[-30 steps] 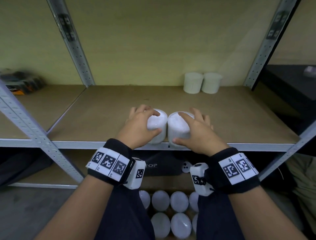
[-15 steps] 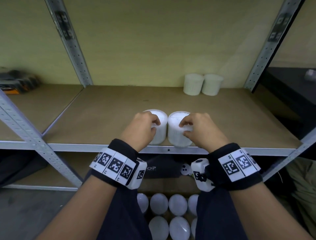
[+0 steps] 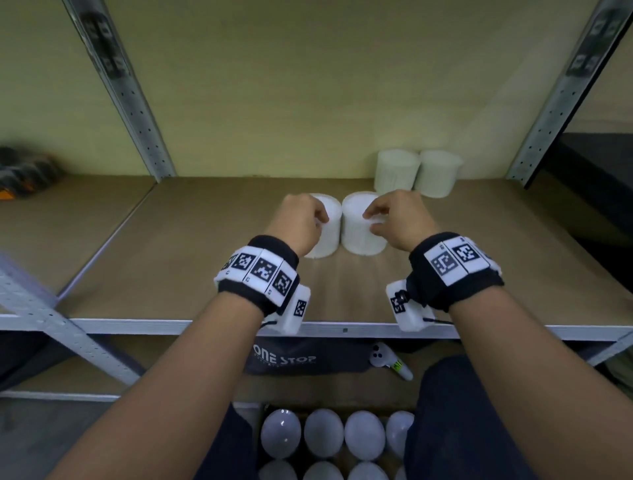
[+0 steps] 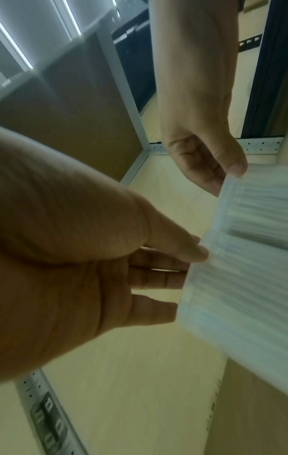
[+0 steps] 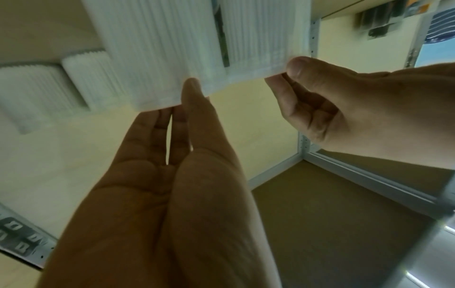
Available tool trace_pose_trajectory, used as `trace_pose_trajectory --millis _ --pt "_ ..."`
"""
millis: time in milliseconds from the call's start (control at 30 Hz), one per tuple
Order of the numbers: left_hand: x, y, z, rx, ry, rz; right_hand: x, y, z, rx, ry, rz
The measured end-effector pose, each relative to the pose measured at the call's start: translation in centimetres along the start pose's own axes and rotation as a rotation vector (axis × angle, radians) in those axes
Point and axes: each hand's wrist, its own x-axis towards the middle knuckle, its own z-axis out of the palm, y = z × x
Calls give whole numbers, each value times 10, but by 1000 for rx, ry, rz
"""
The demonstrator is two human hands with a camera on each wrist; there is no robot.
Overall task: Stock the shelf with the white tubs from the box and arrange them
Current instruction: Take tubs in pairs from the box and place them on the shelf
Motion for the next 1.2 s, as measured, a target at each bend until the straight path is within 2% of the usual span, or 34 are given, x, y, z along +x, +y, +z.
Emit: trace_pose_trajectory --millis 267,567,1067,1200 --pt "76 -9 13 -39 -14 -19 73 13 0 -65 -5 -21" --pt "134 -20 26 -47 21 1 125 24 9 -107 47 -42" --pt "175 -32 41 -60 90 60 165 28 12 -147 92 -41" --pt "174 -34 41 -17 54 92 161 27 12 -169 81 -47"
